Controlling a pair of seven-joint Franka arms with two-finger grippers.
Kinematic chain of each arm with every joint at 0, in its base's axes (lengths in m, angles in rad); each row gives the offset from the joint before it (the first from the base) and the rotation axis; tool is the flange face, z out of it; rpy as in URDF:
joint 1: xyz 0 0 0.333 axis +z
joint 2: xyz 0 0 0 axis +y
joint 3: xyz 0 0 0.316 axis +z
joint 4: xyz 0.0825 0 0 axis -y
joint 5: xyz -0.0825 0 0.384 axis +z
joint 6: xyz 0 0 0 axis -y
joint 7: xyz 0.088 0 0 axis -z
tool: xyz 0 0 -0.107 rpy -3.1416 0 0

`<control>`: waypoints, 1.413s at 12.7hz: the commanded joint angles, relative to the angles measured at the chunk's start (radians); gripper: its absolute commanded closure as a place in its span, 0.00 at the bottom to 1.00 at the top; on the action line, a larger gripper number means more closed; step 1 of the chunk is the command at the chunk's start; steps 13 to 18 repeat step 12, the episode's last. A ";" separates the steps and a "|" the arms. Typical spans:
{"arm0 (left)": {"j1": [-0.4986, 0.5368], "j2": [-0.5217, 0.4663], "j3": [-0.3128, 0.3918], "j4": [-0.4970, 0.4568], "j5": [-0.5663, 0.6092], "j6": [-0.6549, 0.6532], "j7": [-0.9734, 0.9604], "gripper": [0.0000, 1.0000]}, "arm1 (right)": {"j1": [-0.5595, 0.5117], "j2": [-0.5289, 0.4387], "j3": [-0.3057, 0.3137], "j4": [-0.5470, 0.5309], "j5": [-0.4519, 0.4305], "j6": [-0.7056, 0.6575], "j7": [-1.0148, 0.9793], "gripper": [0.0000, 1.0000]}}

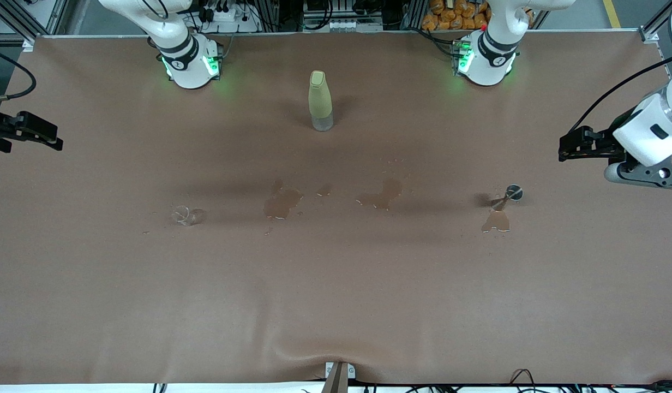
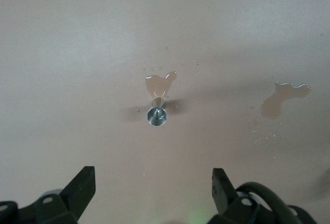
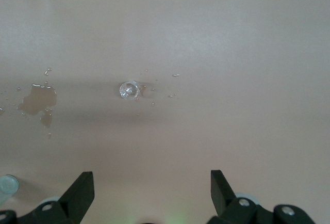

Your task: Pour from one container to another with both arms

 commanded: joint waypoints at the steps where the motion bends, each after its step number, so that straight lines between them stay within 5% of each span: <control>1: -0.011 -0.026 0.010 -0.025 -0.014 0.007 -0.003 0.00 | -0.042 0.002 0.047 0.015 -0.004 -0.006 0.006 0.00; 7: -0.018 -0.020 0.010 -0.025 -0.011 0.007 -0.207 0.00 | -0.037 0.002 0.047 0.015 -0.001 -0.009 0.010 0.00; 18: -0.017 -0.020 0.010 -0.025 -0.009 0.007 -0.207 0.00 | -0.037 0.002 0.047 0.014 0.042 -0.008 0.024 0.00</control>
